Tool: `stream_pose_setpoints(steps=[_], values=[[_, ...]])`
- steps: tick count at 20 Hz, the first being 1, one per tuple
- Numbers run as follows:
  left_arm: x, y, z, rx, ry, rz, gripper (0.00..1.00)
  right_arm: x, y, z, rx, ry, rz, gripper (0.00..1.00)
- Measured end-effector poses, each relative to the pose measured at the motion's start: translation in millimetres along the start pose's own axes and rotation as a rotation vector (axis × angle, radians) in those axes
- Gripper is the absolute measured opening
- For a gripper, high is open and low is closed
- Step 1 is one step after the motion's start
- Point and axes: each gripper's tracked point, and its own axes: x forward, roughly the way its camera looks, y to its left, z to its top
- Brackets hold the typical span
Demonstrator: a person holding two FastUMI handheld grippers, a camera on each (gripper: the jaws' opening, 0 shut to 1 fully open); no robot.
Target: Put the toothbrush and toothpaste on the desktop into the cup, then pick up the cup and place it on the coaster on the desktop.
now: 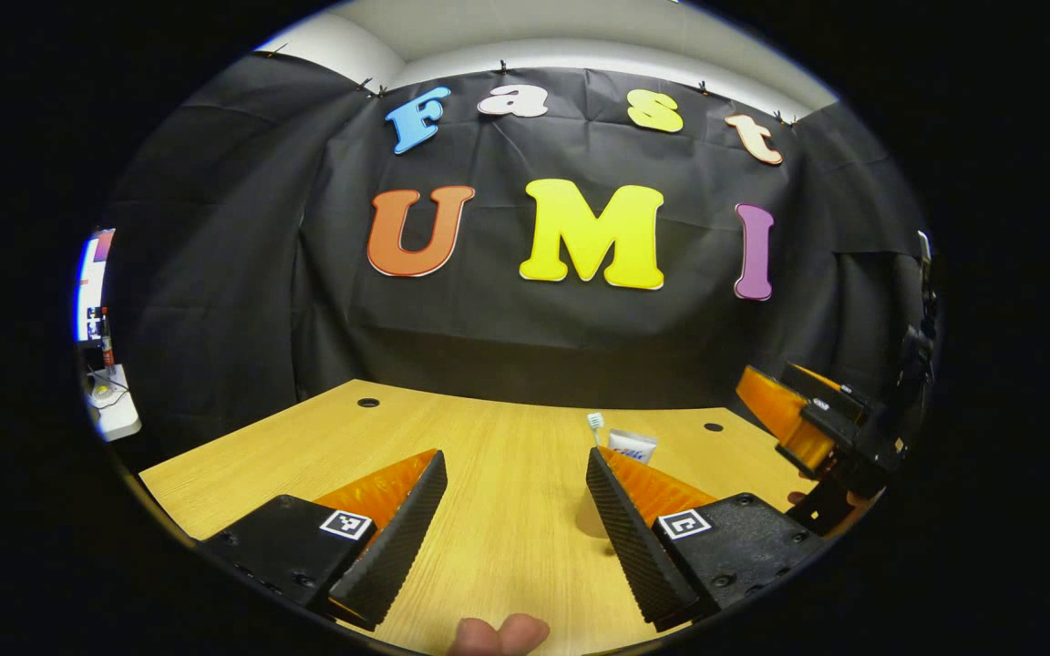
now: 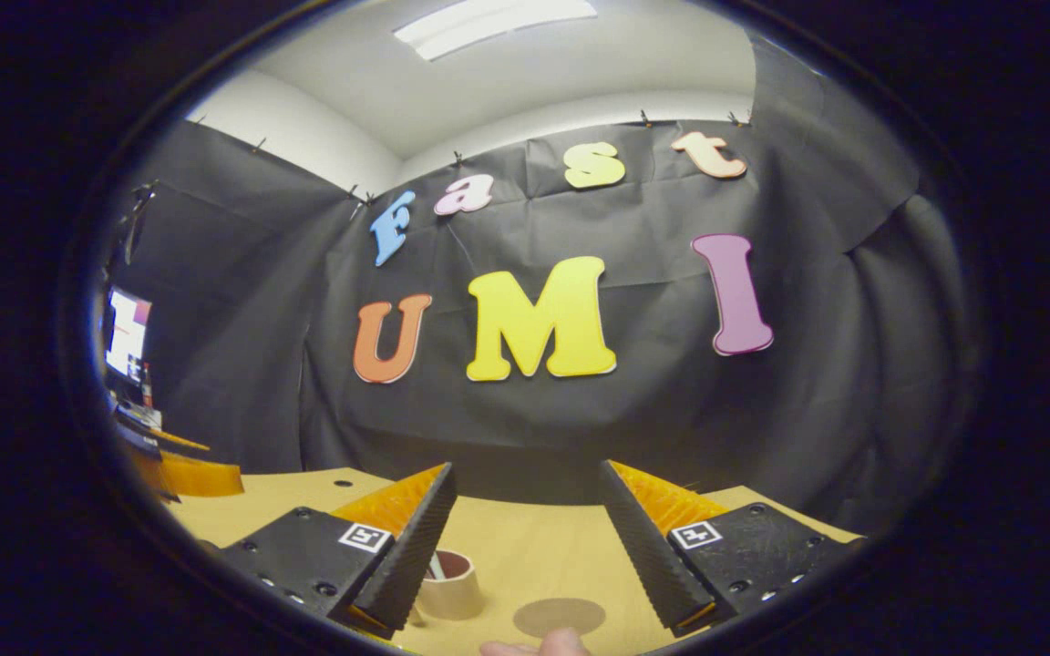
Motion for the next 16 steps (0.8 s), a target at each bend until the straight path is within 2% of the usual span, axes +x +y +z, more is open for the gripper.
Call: stream_pose_setpoints(steps=[3,5,9,14,16], values=[[6,-24,-5,-0.013,0.094,-0.078,0.98,-48,-30,1,-0.022,0.023,-0.033,0.93],[11,-36,-9,-0.017,0.189,-0.116,0.98,-79,-47,-13,-0.026,0.071,-0.067,0.96],[25,-54,-10,-0.039,0.389,-0.175,0.98,-138,-63,-37,0.049,0.154,-0.08,0.96],[34,-73,-38,0.036,0.691,-0.222,0.99,-182,-90,-72,0.125,0.235,-0.145,0.95],[36,-82,-54,0.034,0.813,-0.23,0.98,-190,-97,-76,0.147,0.264,-0.152,0.95]])
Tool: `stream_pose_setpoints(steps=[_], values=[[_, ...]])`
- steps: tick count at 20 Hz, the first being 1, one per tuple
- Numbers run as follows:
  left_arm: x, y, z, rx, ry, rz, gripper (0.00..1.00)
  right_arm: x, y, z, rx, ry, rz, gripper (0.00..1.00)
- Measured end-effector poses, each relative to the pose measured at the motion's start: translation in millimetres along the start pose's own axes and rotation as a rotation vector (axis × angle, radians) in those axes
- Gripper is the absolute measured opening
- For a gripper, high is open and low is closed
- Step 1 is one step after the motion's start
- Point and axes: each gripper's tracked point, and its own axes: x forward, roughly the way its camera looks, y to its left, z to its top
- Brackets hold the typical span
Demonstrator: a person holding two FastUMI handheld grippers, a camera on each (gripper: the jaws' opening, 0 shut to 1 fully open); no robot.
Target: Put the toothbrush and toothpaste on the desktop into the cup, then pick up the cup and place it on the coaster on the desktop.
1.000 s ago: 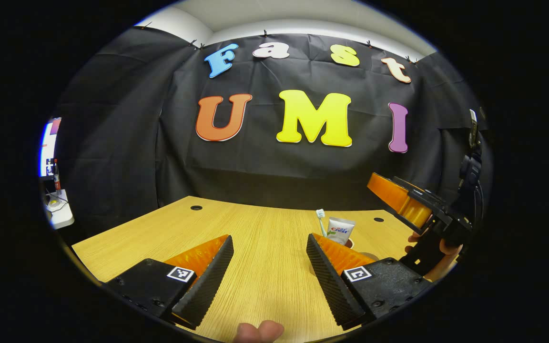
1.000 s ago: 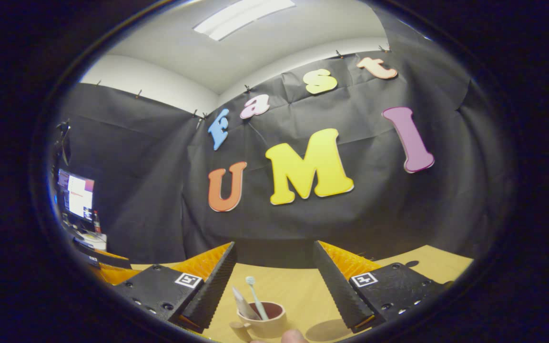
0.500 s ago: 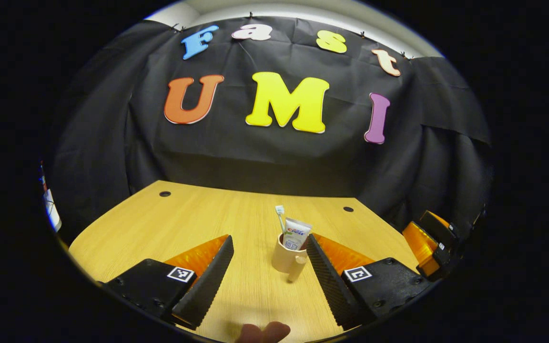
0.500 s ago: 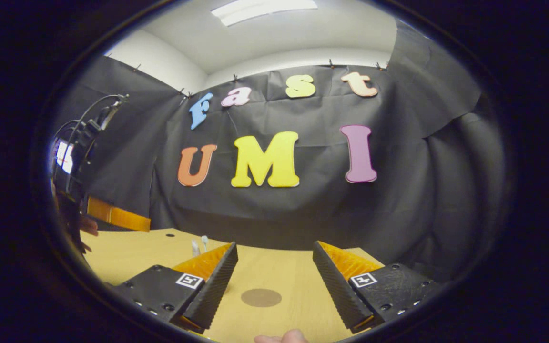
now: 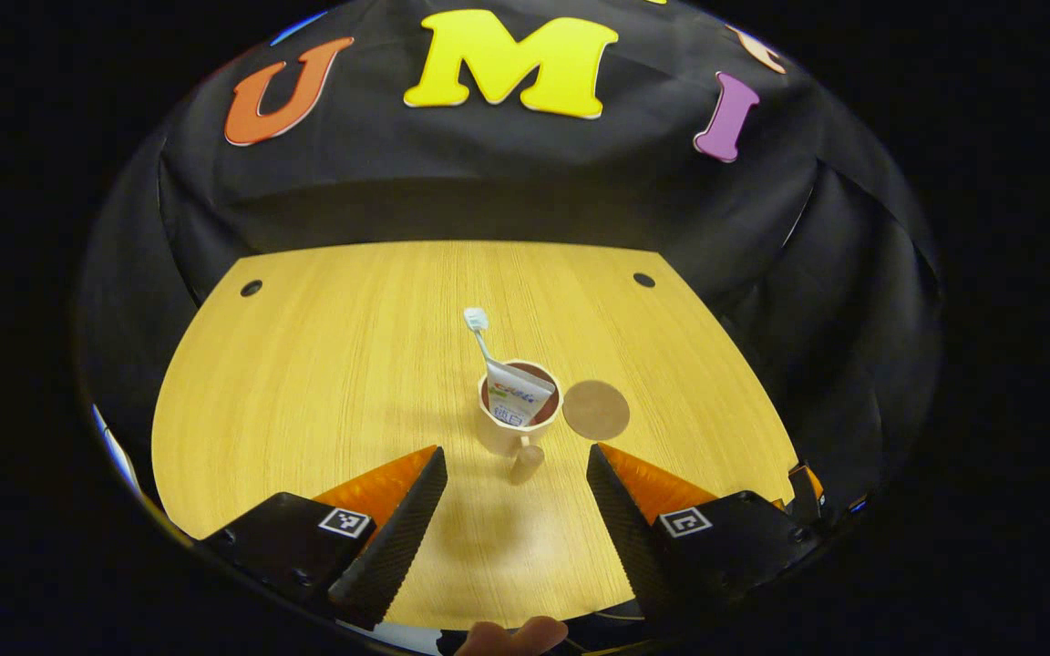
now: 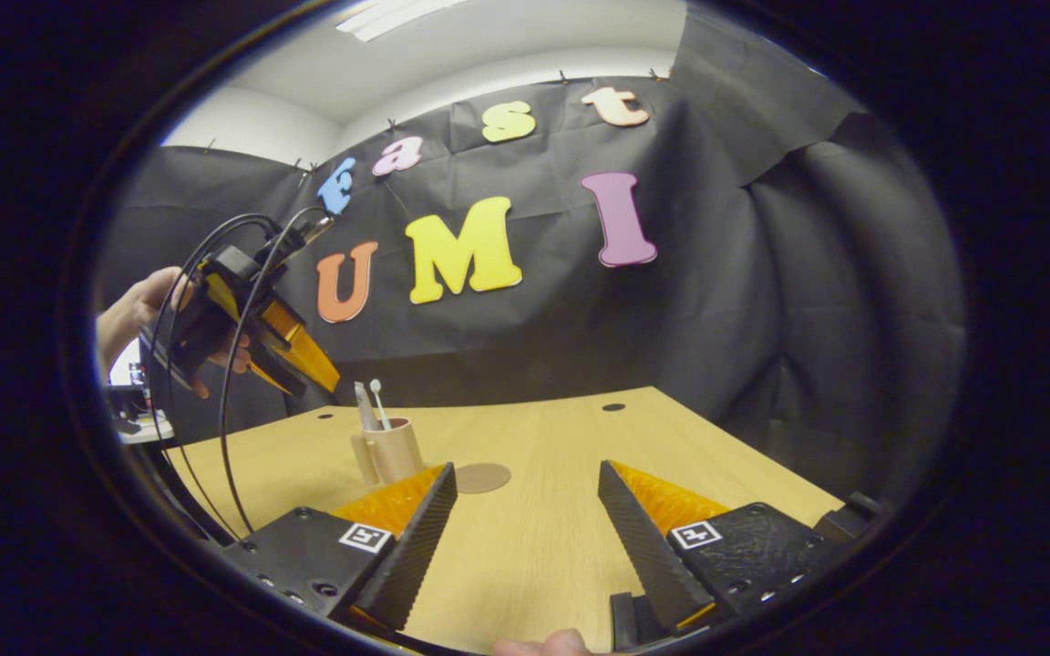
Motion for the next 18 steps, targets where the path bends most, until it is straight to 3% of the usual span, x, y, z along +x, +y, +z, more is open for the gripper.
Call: stream_pose_setpoints(steps=[5,8,9,10,14,15,16,17,18], values=[[41,-1,-13,0.007,0.233,0.049,0.99,-11,-14,16,0.031,-0.028,-0.03,0.95],[61,-5,-14,0.006,0.329,0.052,0.99,-15,-22,18,0.026,-0.038,-0.049,0.95],[65,-7,-15,0.005,0.358,0.052,0.99,-17,-22,17,0.027,-0.035,-0.049,0.91],[70,-9,-15,0.005,0.386,0.051,0.98,-19,-22,15,0.027,-0.029,-0.049,0.95],[82,-12,-10,-0.007,0.464,0.082,0.97,-18,-26,11,0.049,-0.017,-0.051,0.95],[85,-11,-7,-0.007,0.481,0.099,0.96,-17,-25,8,0.059,-0.01,-0.044,0.95],[87,-10,-3,-0.011,0.496,0.114,0.89,-15,-24,3,0.066,0.004,-0.036,0.91],[88,-10,1,-0.013,0.507,0.124,0.85,-13,-25,-2,0.071,0.019,-0.035,0.95],[89,-10,4,-0.013,0.52,0.129,0.84,-11,-27,-5,0.075,0.029,-0.036,0.91]])
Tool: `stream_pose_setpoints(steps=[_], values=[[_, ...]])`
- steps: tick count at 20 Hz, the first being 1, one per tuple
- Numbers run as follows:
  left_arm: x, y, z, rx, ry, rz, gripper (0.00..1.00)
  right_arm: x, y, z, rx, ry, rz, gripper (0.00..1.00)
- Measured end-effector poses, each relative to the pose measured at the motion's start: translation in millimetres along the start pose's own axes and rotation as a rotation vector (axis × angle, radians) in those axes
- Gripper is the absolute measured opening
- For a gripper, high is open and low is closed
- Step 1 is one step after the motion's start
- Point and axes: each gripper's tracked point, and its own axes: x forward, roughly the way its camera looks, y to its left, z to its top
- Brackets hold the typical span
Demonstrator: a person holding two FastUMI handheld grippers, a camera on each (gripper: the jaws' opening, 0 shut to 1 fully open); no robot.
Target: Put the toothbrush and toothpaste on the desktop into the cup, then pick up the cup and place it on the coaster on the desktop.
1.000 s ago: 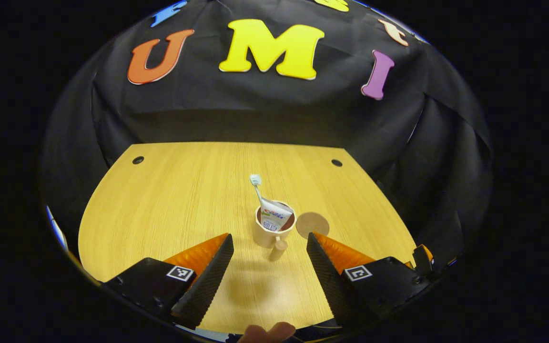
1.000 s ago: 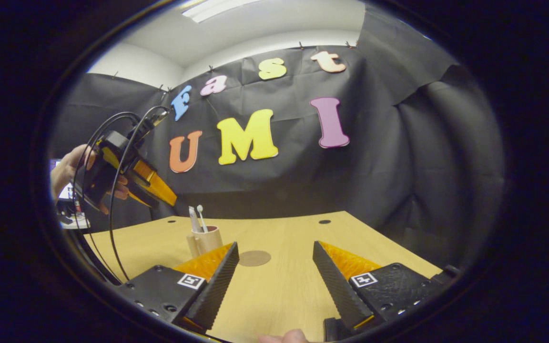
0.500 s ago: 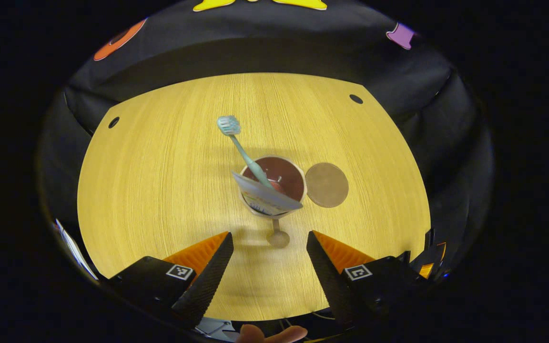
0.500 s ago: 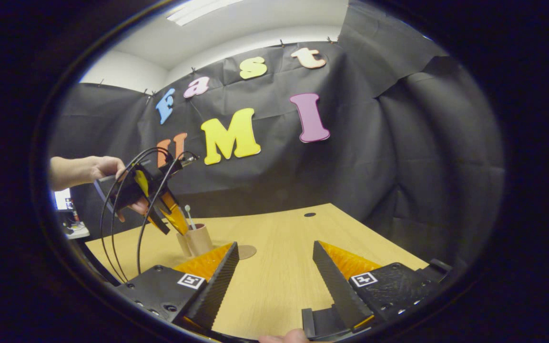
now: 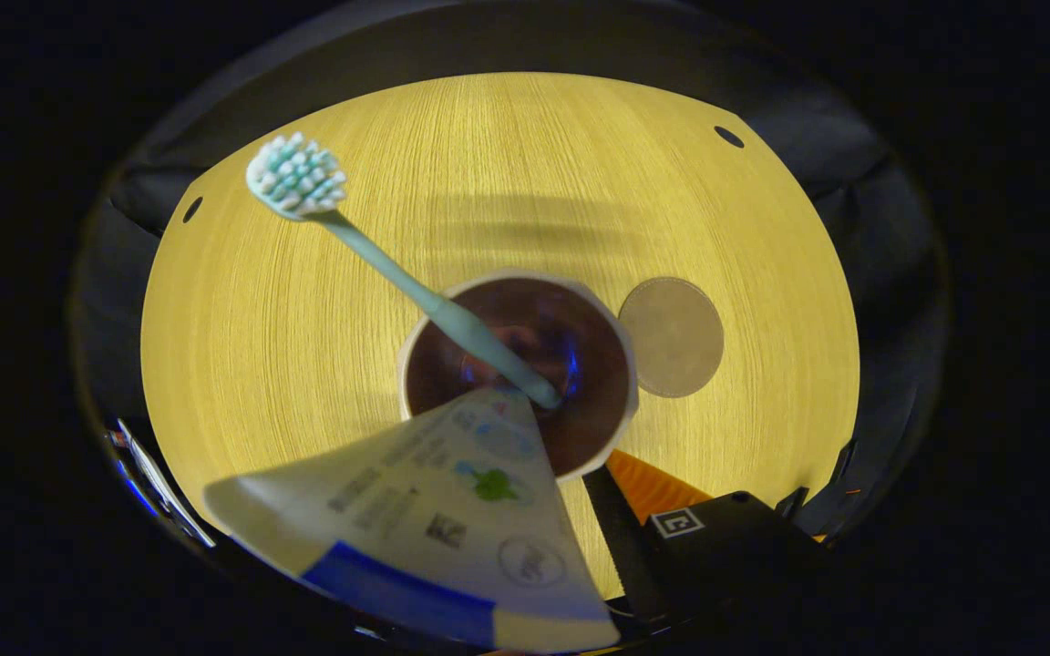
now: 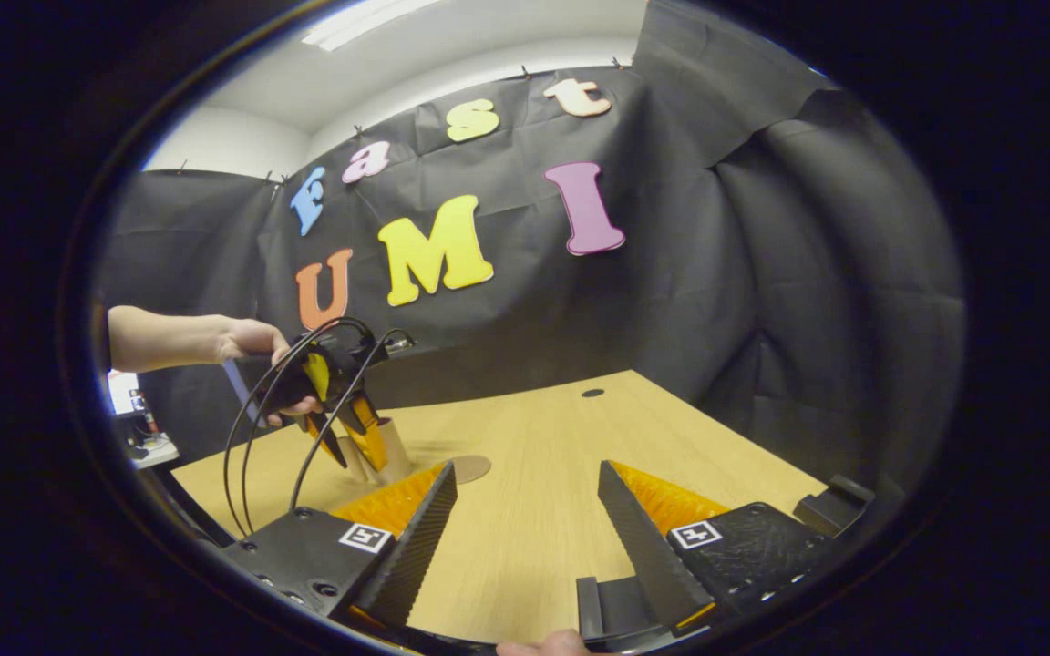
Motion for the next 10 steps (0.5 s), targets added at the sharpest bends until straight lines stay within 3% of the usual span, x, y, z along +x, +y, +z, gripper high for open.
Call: stream_pose_setpoints(steps=[1,4,7,8,10], values=[[-2,0,3,-0.003,0.013,0.005,0.8,1,-2,-2,0.007,0.005,-0.004,0.95],[-14,1,18,-0.003,0.028,0.032,0.67,5,0,-3,0.047,0.01,0.003,0.91],[-33,-6,33,-0.039,0.041,0.032,0.29,6,3,-4,0.056,0.01,0.015,0.95],[-40,-10,41,-0.048,0.032,0.021,0.27,5,6,-4,0.055,0.01,0.019,0.91],[-56,-18,56,-0.068,0.018,-0.009,0.27,1,15,-4,0.052,0.011,0.043,0.95]])
